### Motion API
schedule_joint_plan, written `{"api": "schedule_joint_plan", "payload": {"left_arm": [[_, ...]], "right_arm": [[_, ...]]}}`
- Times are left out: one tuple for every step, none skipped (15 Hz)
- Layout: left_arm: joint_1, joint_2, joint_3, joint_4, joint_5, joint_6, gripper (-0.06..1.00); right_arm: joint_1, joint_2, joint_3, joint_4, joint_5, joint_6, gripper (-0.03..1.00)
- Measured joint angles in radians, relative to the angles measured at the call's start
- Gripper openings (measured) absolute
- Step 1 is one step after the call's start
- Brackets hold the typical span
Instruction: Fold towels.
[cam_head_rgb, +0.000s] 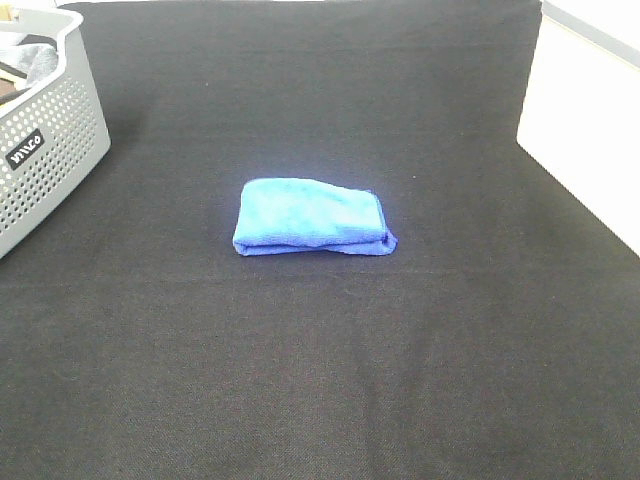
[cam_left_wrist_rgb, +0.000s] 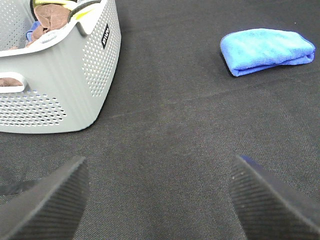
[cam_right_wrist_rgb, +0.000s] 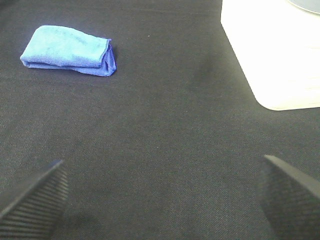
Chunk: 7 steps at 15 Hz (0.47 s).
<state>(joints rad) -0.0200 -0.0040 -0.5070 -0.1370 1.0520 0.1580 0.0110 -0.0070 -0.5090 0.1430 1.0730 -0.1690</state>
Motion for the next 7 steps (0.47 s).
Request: {"api": "schedule_joint_plan", "payload": {"left_arm": [[0.0,0.0,0.0,0.0,0.0,0.0,0.74],[0.0,0.0,0.0,0.0,0.0,0.0,0.74],[0.0,0.0,0.0,0.0,0.0,0.0,0.74],[0.0,0.0,0.0,0.0,0.0,0.0,0.74],[0.0,0.0,0.0,0.0,0.0,0.0,0.74],[0.0,0.0,0.0,0.0,0.0,0.0,0.74],[0.0,0.0,0.0,0.0,0.0,0.0,0.74]], "right_arm": [[0.0,0.0,0.0,0.0,0.0,0.0,0.95],[0.0,0.0,0.0,0.0,0.0,0.0,0.95],[0.0,0.0,0.0,0.0,0.0,0.0,0.95],[0.0,0.0,0.0,0.0,0.0,0.0,0.95],[0.0,0.0,0.0,0.0,0.0,0.0,0.95],[0.0,0.0,0.0,0.0,0.0,0.0,0.95],[0.0,0.0,0.0,0.0,0.0,0.0,0.95]]}}
